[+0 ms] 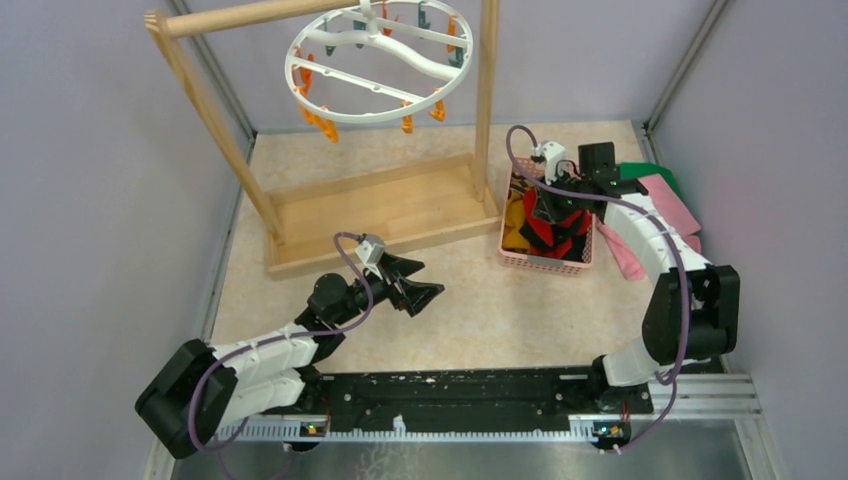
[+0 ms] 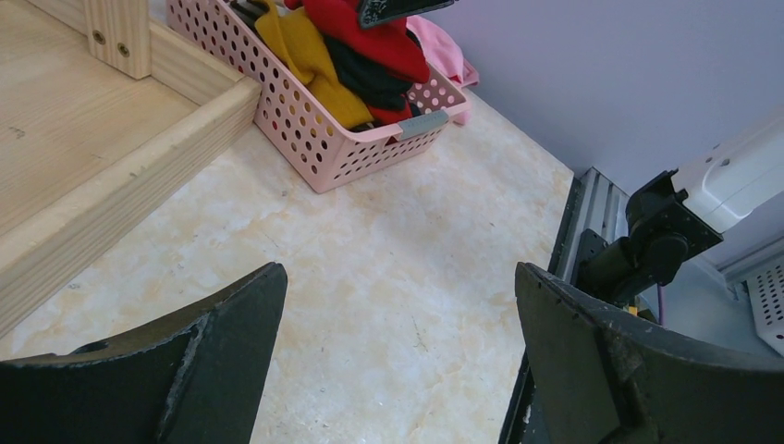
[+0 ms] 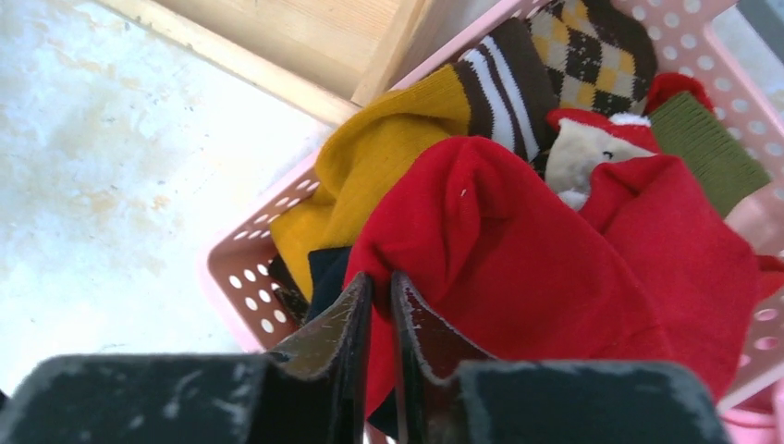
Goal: Clip the socks to the hanger
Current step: Pick up the sock from the bin.
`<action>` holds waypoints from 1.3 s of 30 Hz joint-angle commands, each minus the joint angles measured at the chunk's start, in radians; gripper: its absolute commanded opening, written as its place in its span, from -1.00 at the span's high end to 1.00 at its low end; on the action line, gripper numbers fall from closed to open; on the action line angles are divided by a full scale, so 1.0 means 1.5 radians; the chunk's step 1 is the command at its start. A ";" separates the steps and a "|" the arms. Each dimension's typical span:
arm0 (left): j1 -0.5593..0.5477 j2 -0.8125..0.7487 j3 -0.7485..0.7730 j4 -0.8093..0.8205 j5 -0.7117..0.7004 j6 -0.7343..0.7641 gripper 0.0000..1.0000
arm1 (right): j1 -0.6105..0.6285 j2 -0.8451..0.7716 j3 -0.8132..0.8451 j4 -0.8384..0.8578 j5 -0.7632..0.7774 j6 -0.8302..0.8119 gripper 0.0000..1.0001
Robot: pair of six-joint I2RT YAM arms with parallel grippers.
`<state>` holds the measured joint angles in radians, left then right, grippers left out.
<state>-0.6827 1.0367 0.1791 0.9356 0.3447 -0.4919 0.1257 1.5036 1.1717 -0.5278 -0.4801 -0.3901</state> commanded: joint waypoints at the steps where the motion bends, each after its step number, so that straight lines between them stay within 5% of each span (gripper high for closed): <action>1: 0.000 -0.006 0.007 0.054 0.015 -0.007 -0.98 | 0.003 -0.011 0.011 0.001 -0.002 -0.008 0.84; 3: 0.000 -0.004 0.007 0.055 0.016 -0.009 -0.98 | 0.003 -0.025 0.007 0.006 0.007 -0.008 0.99; 12: 0.000 0.021 0.010 0.092 0.033 -0.022 -0.98 | -0.018 -0.147 0.024 0.007 -0.014 -0.030 1.00; 20: -0.001 0.057 0.028 0.142 0.059 -0.056 -0.98 | -0.043 -0.147 0.124 -0.099 -0.252 -0.082 1.00; 29: 0.000 0.138 0.025 0.334 0.028 -0.298 -0.96 | 0.031 -0.102 0.238 -0.256 -0.436 -0.161 1.00; 39: 0.001 0.209 -0.016 0.379 -0.108 -0.488 -0.93 | 0.176 -0.098 0.115 -0.236 -0.423 -0.253 1.00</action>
<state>-0.6823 1.3384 0.1864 1.3621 0.2813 -1.1019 0.3679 1.3487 1.3865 -0.8890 -1.0618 -0.6903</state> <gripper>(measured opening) 0.965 0.006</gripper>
